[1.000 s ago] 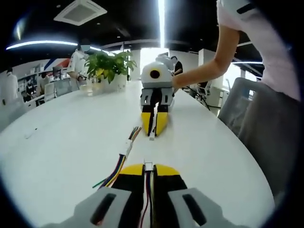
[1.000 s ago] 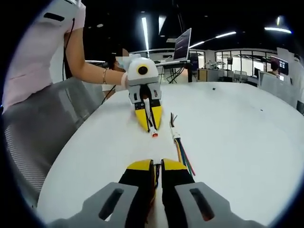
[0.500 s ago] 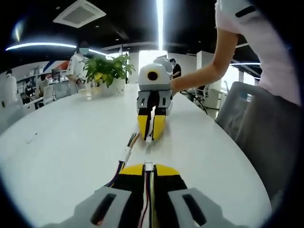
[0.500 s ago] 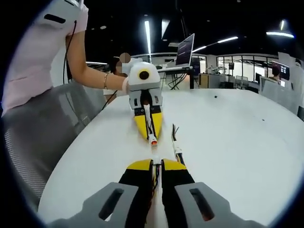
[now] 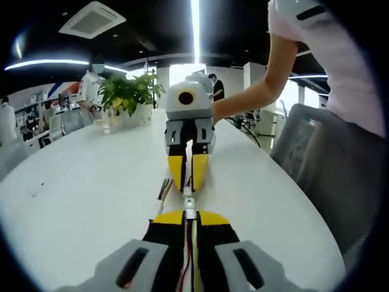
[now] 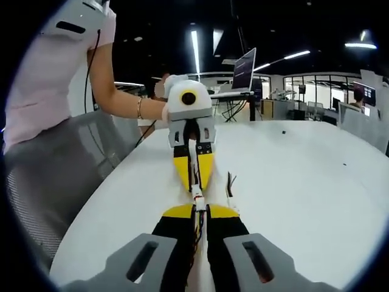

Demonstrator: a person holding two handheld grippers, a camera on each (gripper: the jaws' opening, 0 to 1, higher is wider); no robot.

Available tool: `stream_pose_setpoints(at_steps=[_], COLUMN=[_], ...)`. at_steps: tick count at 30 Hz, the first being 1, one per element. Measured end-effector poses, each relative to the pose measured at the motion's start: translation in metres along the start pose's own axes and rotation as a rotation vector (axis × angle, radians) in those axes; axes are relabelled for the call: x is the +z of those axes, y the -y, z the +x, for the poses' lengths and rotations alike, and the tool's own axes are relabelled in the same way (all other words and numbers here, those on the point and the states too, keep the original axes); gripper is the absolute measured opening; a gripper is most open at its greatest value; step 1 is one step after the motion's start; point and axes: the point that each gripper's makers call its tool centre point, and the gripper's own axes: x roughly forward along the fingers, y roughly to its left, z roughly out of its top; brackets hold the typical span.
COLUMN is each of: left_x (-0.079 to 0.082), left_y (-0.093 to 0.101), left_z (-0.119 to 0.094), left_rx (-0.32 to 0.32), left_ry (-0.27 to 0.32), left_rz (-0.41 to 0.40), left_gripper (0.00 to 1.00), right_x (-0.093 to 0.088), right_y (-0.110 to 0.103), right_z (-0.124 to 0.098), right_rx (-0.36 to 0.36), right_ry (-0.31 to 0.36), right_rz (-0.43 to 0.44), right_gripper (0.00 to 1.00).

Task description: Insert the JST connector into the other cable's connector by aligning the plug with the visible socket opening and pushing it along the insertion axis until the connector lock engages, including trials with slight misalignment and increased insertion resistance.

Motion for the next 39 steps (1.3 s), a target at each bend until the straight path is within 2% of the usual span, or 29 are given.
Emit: stream_pose_setpoints(at_steps=[15,26,39], left_x=[-0.0029,0.0038,0.0001], left_y=[0.0029,0.0011,0.0011], left_z=[0.005,0.0055,0.0064], left_rx=[-0.019,-0.021,-0.03], left_ry=[-0.017,-0.019,-0.032], left_rz=[0.008,0.011,0.003], left_gripper=[0.0,0.0,0.0], right_x=[-0.0024,-0.0012,-0.0047], right_y=[-0.0049,-0.0053,-0.0079], right_z=[0.0027,0.0043,0.0068], right_rx=[0.017,0.023,0.033], right_ry=[-0.023,-0.037,-0.083], right_rz=[-0.009,-0.016,-0.016], right_gripper=[0.03,0.03,0.03])
